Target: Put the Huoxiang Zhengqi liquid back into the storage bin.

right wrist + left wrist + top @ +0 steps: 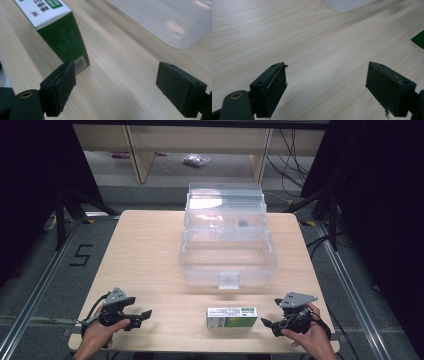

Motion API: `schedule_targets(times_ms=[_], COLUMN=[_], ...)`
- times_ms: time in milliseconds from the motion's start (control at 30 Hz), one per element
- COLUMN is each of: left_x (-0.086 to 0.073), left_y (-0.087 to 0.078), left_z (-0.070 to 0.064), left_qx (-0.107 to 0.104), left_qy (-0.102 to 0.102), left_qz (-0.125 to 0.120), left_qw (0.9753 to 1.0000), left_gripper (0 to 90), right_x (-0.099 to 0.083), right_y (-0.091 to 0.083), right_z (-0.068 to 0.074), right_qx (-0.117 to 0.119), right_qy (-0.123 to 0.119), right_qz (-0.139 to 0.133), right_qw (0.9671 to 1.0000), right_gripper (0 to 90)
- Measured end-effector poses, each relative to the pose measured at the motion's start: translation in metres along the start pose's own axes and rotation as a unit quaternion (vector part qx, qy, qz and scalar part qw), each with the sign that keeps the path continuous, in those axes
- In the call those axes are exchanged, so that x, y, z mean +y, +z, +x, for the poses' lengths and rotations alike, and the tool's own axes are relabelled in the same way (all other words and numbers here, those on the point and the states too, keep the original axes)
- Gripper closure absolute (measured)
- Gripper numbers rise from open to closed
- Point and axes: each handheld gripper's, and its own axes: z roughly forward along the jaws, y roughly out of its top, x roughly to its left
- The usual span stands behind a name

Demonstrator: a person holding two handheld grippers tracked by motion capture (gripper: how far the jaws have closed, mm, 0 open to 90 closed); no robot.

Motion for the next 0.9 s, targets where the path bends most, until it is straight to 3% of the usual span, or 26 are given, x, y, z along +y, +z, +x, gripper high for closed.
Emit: schedule_targets(times_ms=[100, 200, 300, 367, 433, 500, 733, 767, 900], left_x=[0.0, 0.0, 0.0, 0.0, 0.0, 0.0, 0.0, 0.0, 0.0], left_y=[0.0, 0.0, 0.0, 0.0, -0.001, 0.0, 0.0, 0.0, 0.0], left_z=[0.0, 0.0, 0.0, 0.0, 0.001, 0.0, 0.0, 0.0, 0.0], left_qx=[-0.002, -0.003, -0.004, -0.002, -0.003, -0.001, -0.003, -0.002, -0.003], left_qy=[0.002, 0.002, 0.003, 0.003, 0.004, 0.003, 0.003, 0.003, 0.004], left_qz=[0.0, 0.002, 0.002, 0.003, 0.005, 0.002, 0.002, 0.004, 0.003], left_qw=[1.0, 1.0, 1.0, 1.0, 1.0, 1.0, 1.0, 1.0, 1.0], left_gripper=[15.9, 16.0, 16.0, 15.9, 16.0, 16.0, 16.0, 16.0, 16.0], right_x=[0.004, 0.007, 0.011, 0.013, 0.015, 0.018, 0.034, 0.037, 0.047], right_y=[-0.003, -0.006, -0.009, -0.012, -0.013, -0.017, -0.023, -0.023, -0.025], right_z=[0.003, 0.005, 0.008, 0.01, 0.011, 0.014, 0.024, 0.024, 0.031], right_qx=[0.012, 0.013, 0.015, 0.016, 0.014, 0.017, 0.028, 0.03, 0.033], right_qy=[0.0, -0.019, -0.015, -0.024, -0.035, -0.031, -0.071, -0.088, -0.106], right_qz=[0.009, 0.008, 0.008, 0.021, 0.015, 0.019, 0.034, 0.035, 0.045], right_qw=[0.9999, 0.9997, 0.9997, 0.9994, 0.9992, 0.9992, 0.9965, 0.9951, 0.9928], right_gripper=[17.5, 17.5, 17.6, 17.8, 17.8, 17.9, 17.9, 17.9, 17.9])
